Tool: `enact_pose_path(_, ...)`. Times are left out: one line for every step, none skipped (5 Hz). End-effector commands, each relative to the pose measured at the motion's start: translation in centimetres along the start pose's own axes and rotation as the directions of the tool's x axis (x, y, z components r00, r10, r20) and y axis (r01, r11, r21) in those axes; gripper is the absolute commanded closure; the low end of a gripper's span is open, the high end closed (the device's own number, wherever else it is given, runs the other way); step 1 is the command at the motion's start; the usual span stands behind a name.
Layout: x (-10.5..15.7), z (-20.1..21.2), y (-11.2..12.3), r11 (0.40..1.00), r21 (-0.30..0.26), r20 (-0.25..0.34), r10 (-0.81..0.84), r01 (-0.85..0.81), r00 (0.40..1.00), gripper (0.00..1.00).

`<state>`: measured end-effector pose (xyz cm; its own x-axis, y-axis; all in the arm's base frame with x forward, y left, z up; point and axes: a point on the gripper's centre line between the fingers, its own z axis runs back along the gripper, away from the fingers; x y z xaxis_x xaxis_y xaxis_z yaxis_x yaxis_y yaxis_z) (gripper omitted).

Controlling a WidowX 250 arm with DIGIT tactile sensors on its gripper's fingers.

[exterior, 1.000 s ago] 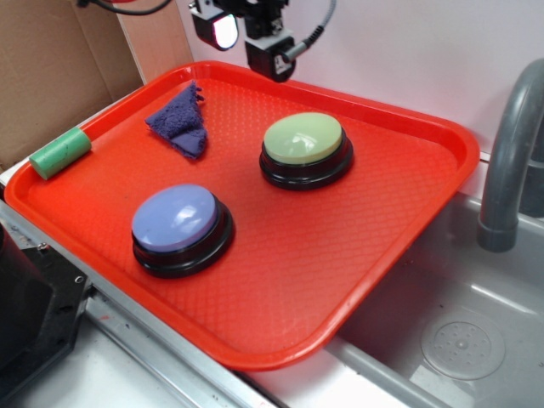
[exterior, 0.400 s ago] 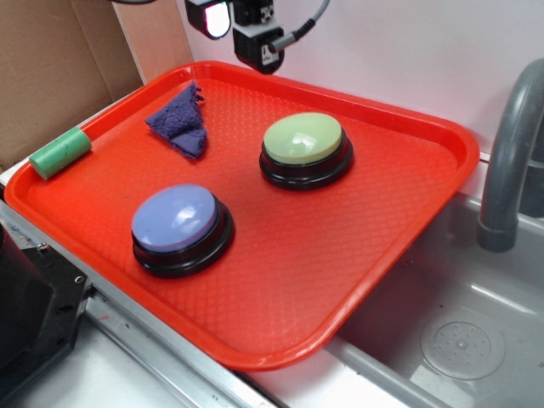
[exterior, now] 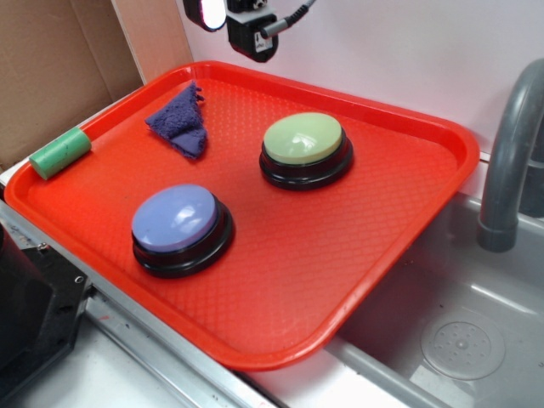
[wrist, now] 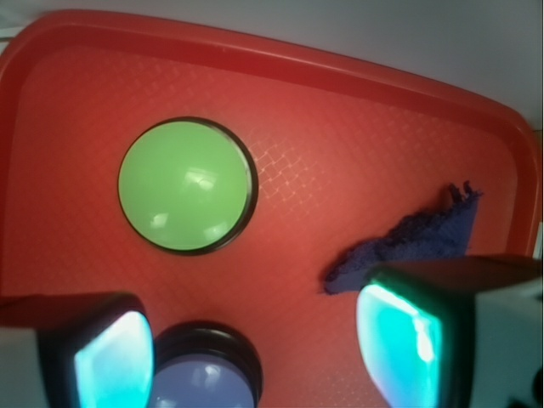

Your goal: Push the green button.

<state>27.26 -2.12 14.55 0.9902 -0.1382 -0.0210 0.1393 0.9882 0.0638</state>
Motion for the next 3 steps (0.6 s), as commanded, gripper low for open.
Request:
enact_pose_path(-1.1,2.5,1.5,0.999,0.007,0.135,0.031,-0.032,0.990,0.00)
enact_pose_path(-1.7,2.7,1.5,1.000,0.018,0.136,0.020,-0.023,0.991,0.00)
enact_pose_path(-2.6,3.4,1.0,1.000,0.021,0.146,0.002,-0.005,0.989,0.00)
